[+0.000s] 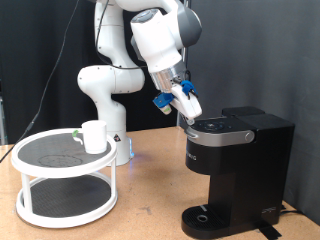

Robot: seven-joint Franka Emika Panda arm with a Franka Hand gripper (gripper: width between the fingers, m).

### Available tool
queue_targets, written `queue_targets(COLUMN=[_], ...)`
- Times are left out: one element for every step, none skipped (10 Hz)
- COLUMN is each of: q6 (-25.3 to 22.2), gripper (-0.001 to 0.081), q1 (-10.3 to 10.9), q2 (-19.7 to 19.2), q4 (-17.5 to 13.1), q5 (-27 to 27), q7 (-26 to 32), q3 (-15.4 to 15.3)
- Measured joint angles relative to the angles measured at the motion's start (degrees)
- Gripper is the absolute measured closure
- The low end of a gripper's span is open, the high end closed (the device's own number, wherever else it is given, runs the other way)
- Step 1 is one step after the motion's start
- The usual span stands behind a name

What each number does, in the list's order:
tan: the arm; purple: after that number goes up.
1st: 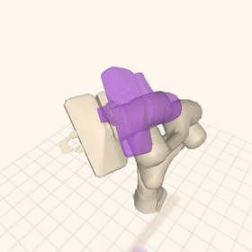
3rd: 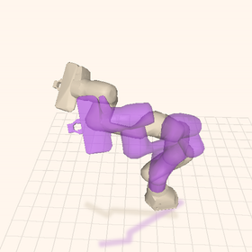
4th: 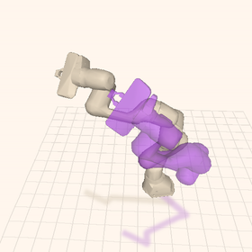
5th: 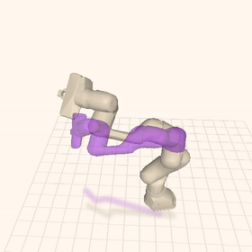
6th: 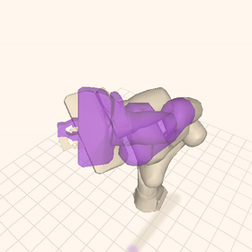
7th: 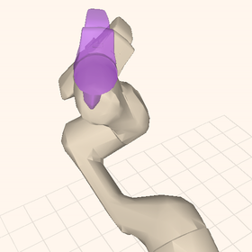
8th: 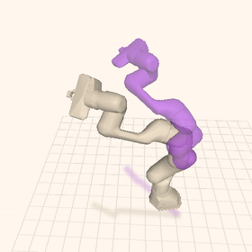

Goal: Make a cup of coffee with the keurig machine

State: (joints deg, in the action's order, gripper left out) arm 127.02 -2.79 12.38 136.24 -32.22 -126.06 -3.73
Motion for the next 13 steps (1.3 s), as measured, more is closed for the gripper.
queue_targets(q6=[0.0, -0.1, -0.4, -0.9, -1.6, -3.4, -5.9, -7.7, -7.3, -5.7, -3.3, -1.9, -1.8], gripper=[0.0806, 0.0806, 0.0806, 0.0806, 0.0806, 0.0806, 0.0806, 0.0806, 0.0806, 0.0806, 0.0806, 0.0806, 0.0806], q1=[0.0, 0.0, 0.0, 0.0, 0.0, 0.0, 0.0, 0.0, 0.0, 0.0, 0.1, 0.0, -0.1], q2=[0.0, 0.0, 0.0, 0.3, 0.7, 1.5, 2.4, 3.0, 2.8, 2.9, 3.4, 4.6, 6.3], q4=[0.0, 0.0, -0.2, -0.5, -0.9, -1.6, -2.7, -3.3, -3.2, -2.7, -1.7, -0.1, 1.7], q5=[-0.9, -2.4, -4.3, -6.6, -9.2, -12.6, -15.3, -16.7, -16.1, -16.8, -19.3, -21.6, -21.9], q7=[0.6, 1.8, 3.3, 4.9, 6.5, 8.5, 10.1, 10.8, 10.7, 10.9, 11.7, 12.0, 11.8], q3=[0.1, 0.2, 0.5, 0.9, 1.3, 2.0, 2.9, 3.5, 3.4, 3.3, 3.2, 3.3, 3.5])
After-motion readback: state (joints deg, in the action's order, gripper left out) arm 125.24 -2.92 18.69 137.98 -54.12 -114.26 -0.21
